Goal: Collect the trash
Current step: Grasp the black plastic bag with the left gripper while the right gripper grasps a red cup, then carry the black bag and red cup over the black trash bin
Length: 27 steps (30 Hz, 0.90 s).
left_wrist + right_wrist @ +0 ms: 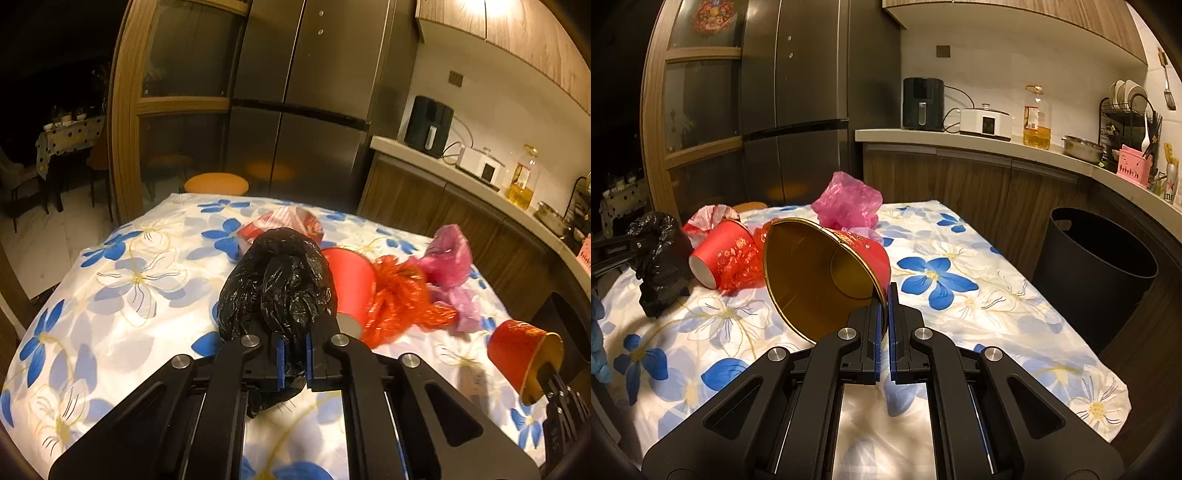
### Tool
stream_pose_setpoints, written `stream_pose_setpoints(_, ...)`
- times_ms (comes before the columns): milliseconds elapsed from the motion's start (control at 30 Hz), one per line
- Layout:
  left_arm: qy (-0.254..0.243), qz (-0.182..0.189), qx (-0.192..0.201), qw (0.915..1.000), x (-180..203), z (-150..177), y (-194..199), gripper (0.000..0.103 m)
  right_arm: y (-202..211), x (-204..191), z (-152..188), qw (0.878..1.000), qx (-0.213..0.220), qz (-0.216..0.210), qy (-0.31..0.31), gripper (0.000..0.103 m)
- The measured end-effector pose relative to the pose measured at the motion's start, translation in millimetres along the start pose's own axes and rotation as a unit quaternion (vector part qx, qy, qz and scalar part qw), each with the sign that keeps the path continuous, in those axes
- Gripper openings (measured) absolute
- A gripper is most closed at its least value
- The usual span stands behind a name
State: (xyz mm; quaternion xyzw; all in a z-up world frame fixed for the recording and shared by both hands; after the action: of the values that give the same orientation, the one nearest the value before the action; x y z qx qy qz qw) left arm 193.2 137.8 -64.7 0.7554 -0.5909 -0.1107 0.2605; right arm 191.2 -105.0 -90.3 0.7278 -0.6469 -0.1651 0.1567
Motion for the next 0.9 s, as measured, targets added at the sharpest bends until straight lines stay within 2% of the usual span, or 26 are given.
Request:
stream_pose_setpoints(200,-0.003,0.018,0.033,0.9993,16,-7,36,0.008,13,12,-8,1.0,0.01,-0.004,-0.008,0.003)
stream_pose_setpoints(333,-0.018,0.039,0.048,0.9979,41,-11,52,0.008,23,24,-17,1.0,0.021,0.0,-0.015,0.003)
stream_pose_setpoints(633,-0.058,0.088,0.052,0.9931,104,-11,56,0.008,36,58,-32,0.998,0.04,0.019,-0.033,0.003)
stream_pose_setpoints(900,-0.102,0.139,0.057,0.9834,174,-11,56,0.008,44,101,-45,0.995,0.058,0.049,-0.058,0.003)
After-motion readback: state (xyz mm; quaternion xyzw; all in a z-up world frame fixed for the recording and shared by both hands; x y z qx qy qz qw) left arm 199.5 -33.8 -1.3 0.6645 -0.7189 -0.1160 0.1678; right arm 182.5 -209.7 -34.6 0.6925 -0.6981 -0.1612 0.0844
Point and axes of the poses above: each gripper's, at about its wrist camera, not at the fingertips, and y roughly against the way its jaws point, x to its right, z to its underside, the point moved 6 cm from there along -y, roughly the way its jaws point, and after that the axes turned 3 degrees about -y, right-handed, at the moved point
